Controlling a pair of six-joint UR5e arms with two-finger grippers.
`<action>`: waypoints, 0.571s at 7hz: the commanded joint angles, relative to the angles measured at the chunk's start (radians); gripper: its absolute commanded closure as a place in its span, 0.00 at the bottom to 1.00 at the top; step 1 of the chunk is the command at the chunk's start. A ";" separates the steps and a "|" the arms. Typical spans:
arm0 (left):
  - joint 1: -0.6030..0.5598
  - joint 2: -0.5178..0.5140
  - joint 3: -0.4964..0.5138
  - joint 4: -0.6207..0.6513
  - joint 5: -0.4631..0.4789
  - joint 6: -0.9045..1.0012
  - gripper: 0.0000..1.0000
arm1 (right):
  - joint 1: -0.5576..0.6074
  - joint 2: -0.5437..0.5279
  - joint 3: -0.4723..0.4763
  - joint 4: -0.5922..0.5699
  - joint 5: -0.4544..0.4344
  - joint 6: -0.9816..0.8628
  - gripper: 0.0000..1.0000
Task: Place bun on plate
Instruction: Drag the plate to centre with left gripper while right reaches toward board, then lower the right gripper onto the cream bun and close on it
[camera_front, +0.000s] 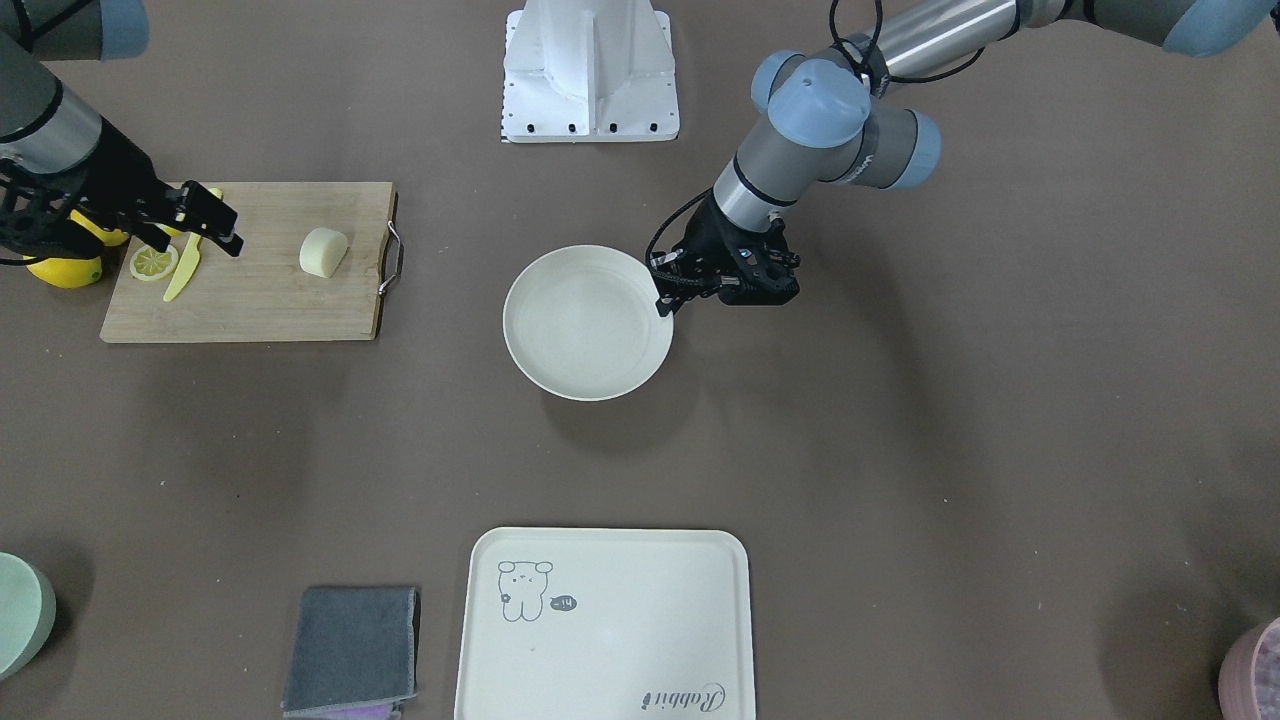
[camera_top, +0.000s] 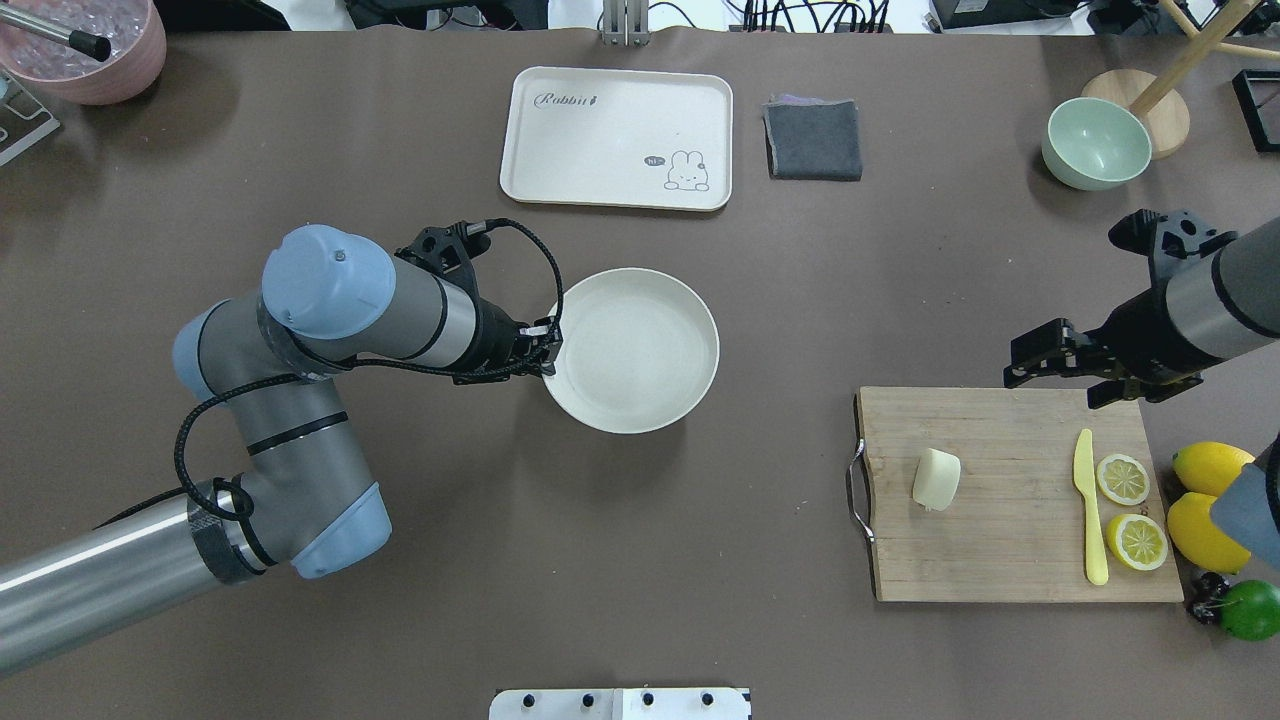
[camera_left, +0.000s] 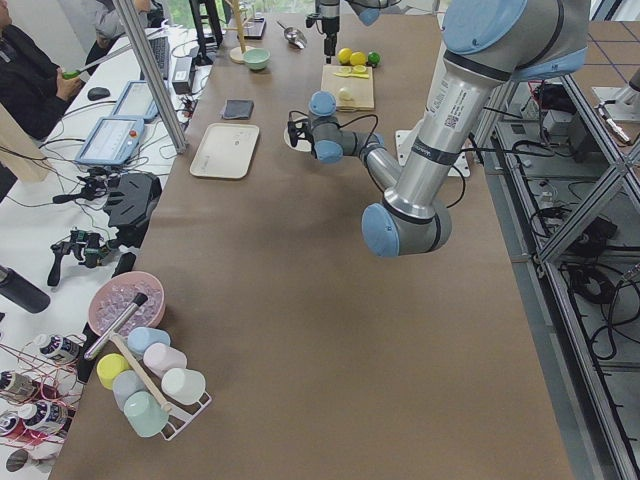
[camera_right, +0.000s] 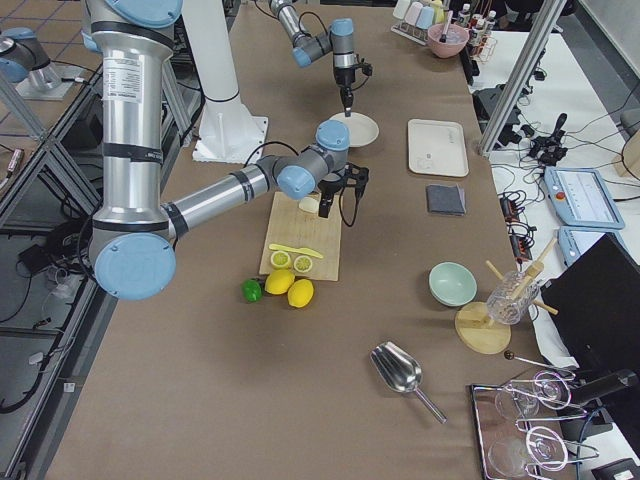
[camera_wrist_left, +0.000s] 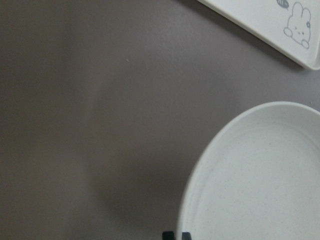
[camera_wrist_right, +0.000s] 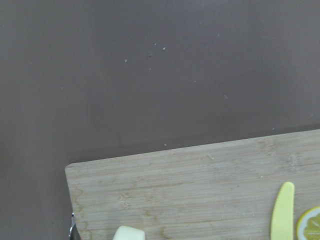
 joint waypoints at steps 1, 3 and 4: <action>0.028 0.004 0.013 -0.002 0.012 0.003 1.00 | -0.083 0.034 0.001 0.007 -0.033 0.096 0.01; 0.071 0.004 0.013 -0.001 0.047 0.000 1.00 | -0.164 0.061 -0.015 0.007 -0.096 0.185 0.01; 0.073 0.007 0.016 -0.001 0.047 0.003 1.00 | -0.194 0.061 -0.024 0.007 -0.108 0.226 0.02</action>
